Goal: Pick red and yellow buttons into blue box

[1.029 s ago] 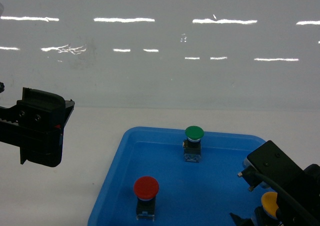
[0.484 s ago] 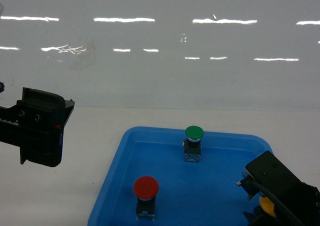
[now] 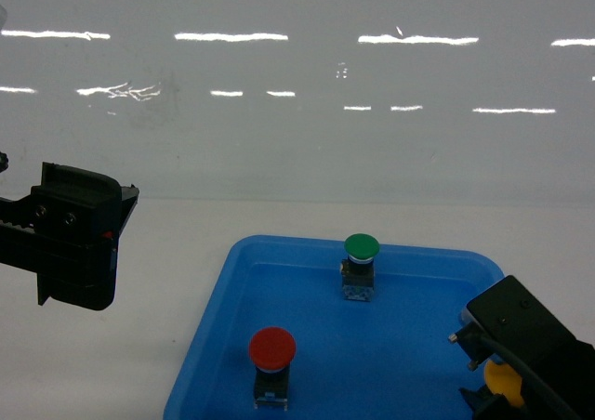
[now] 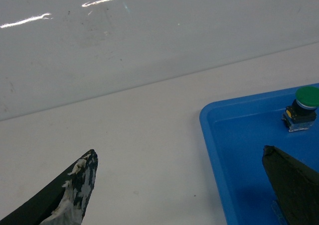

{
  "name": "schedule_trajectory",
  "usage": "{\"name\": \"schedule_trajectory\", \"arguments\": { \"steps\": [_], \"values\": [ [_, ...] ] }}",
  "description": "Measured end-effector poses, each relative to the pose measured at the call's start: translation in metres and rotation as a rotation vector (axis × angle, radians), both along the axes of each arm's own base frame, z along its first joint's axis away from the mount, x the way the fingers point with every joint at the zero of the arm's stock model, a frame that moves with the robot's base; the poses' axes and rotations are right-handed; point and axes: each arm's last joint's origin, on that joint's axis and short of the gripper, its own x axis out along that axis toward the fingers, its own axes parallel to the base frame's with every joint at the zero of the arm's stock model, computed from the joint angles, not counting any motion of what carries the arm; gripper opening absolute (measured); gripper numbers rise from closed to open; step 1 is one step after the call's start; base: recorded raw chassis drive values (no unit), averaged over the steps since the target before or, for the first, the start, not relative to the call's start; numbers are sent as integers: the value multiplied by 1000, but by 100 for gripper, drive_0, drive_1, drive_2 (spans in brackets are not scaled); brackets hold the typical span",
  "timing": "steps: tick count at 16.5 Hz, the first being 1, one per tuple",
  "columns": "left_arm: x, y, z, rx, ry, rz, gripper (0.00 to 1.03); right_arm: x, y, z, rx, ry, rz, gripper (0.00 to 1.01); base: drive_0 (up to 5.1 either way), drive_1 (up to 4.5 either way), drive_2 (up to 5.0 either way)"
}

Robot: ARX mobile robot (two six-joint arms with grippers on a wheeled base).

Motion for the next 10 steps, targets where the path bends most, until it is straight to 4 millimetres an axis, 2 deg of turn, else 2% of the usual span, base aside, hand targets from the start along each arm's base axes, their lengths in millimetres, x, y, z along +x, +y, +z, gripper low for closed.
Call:
{"name": "schedule_trajectory", "arguments": {
  "steps": [3, 6, 7, 8, 9, 10],
  "values": [
    [0, 0, 0, 0, 0, 0, 98, -1, -2, 16, 38, -58, -19, 29, 0, 0, 0],
    [0, 0, 0, 0, 0, 0, 98, -6, -13, 35, 89, -117, -56, 29, 0, 0, 0],
    [0, 0, 0, 0, 0, 0, 98, -24, -39, 67, 156, -227, -156, 29, 0, 0, 0],
    [0, 0, 0, 0, 0, 0, 98, -55, -63, 98, 234, -333, -297, 29, 0, 0, 0],
    [0, 0, 0, 0, 0, 0, 98, -87, -73, 119, 257, -409, -382, 29, 0, 0, 0],
    [0, 0, 0, 0, 0, 0, 98, -103, -74, 132, 269, -455, -392, 29, 0, 0, 0]
  ]
}}
